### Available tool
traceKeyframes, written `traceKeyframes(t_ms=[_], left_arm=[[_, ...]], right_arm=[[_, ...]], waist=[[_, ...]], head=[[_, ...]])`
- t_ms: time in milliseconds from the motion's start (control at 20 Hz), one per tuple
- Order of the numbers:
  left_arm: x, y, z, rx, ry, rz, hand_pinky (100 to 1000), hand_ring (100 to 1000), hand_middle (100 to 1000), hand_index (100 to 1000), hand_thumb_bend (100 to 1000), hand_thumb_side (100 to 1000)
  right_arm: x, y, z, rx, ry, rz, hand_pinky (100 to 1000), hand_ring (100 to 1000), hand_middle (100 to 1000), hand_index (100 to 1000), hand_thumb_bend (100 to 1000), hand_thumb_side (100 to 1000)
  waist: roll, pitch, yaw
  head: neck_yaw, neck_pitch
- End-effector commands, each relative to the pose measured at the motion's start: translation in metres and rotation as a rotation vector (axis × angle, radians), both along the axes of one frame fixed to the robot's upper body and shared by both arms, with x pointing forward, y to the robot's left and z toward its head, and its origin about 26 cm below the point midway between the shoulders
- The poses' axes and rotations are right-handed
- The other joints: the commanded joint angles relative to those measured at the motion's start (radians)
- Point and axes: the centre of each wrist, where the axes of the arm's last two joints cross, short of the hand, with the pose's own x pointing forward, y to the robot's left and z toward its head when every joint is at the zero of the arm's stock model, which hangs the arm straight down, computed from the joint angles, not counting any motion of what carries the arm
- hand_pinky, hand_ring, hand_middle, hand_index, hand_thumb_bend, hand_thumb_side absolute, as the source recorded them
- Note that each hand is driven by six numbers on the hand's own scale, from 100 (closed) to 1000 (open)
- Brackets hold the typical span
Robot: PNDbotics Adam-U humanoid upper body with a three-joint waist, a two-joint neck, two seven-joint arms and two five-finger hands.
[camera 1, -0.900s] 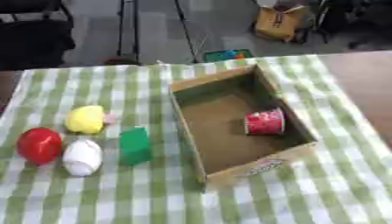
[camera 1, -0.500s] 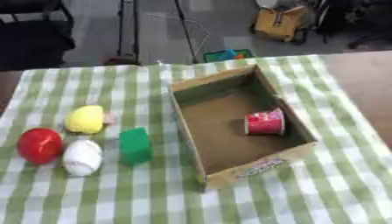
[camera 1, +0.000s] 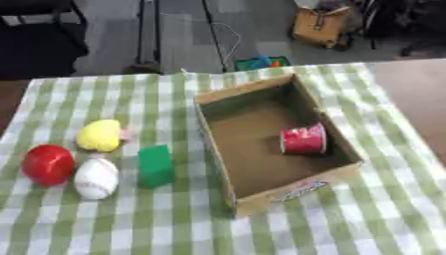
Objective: Pick up objects on the table and place them in the box.
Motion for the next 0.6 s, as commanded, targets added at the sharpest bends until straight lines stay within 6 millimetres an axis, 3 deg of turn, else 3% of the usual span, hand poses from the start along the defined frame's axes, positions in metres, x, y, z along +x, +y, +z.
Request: traceKeyframes(t_ms=[50,150,200,250,600], left_arm=[[-0.005,0.012,0.014,0.108,0.001,0.083,730,788,823,954,326,1000],[-0.006,0.017,0.017,0.171,0.046,0.132,797,858,897,997,284,1000],[-0.007,0.021,0.019,0.209,0.078,0.167,797,858,897,997,284,1000],[-0.009,0.024,0.022,0.26,0.113,0.203,851,887,908,1000,267,1000],[-0.013,0.037,0.039,0.522,0.282,0.323,905,916,938,1000,315,1000]], right_arm=[[-0.005,-0.003,0.009,-0.023,-0.035,-0.005,492,569,542,686,100,757],[-0.005,-0.003,0.009,-0.025,-0.034,-0.005,492,569,542,686,100,757],[-0.005,-0.003,0.009,-0.026,-0.033,-0.004,492,569,542,686,100,757],[-0.005,-0.003,0.009,-0.028,-0.032,-0.004,492,569,542,686,100,758],[-0.005,-0.002,0.008,-0.036,-0.026,0.0,493,569,542,686,100,760]], waist=[[0.0,-0.024,0.002],[0.002,-0.027,0.005],[0.003,-0.028,0.005],[0.003,-0.03,0.007],[0.005,-0.042,0.009]], head=[[0.044,-0.002],[0.063,-0.003],[0.07,-0.003],[0.074,-0.004],[0.07,-0.002]])
